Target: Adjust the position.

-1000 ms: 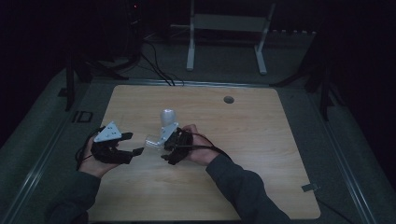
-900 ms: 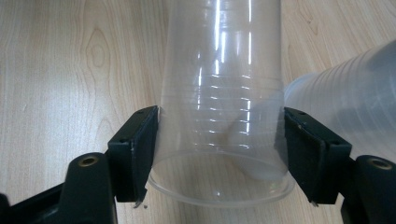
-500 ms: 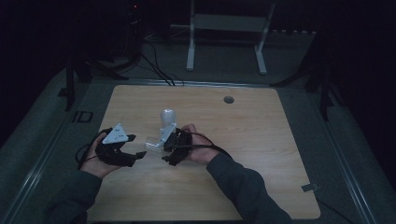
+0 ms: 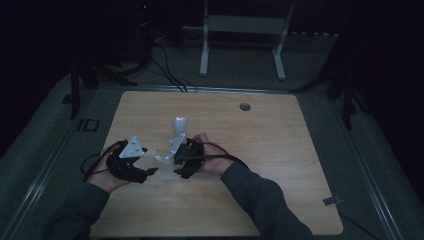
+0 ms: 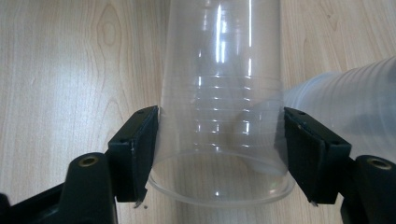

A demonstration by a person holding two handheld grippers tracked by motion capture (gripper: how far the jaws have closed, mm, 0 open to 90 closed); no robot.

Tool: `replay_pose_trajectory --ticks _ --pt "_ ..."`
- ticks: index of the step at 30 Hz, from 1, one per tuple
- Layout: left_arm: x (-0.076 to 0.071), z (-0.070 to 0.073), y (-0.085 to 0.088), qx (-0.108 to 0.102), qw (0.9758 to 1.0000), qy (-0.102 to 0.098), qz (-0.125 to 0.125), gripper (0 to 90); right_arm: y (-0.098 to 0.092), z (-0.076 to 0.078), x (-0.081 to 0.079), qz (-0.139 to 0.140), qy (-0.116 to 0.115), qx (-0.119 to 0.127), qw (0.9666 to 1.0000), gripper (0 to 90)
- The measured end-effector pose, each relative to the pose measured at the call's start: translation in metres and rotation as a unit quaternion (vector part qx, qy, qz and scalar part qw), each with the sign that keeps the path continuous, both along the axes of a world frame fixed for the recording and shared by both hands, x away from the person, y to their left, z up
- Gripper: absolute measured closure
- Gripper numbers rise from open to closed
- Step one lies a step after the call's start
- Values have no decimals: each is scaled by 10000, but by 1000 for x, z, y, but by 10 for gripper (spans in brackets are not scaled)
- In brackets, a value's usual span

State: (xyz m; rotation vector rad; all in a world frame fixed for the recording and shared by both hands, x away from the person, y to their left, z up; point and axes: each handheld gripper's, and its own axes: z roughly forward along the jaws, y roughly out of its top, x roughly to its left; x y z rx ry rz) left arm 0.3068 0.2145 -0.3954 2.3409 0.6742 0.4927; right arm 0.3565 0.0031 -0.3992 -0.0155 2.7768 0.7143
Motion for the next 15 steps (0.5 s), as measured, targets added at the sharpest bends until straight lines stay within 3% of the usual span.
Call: replay_pose_trajectory --ticks 8,15 --pt "-2 -2 -8 398 9990 24 -175 261 4 -2 -2 140 -37 -180 9997 310" --pt "-2 -3 -13 604 9975 104 -352 262 5 -5 -4 248 -9 -335 9991 311"
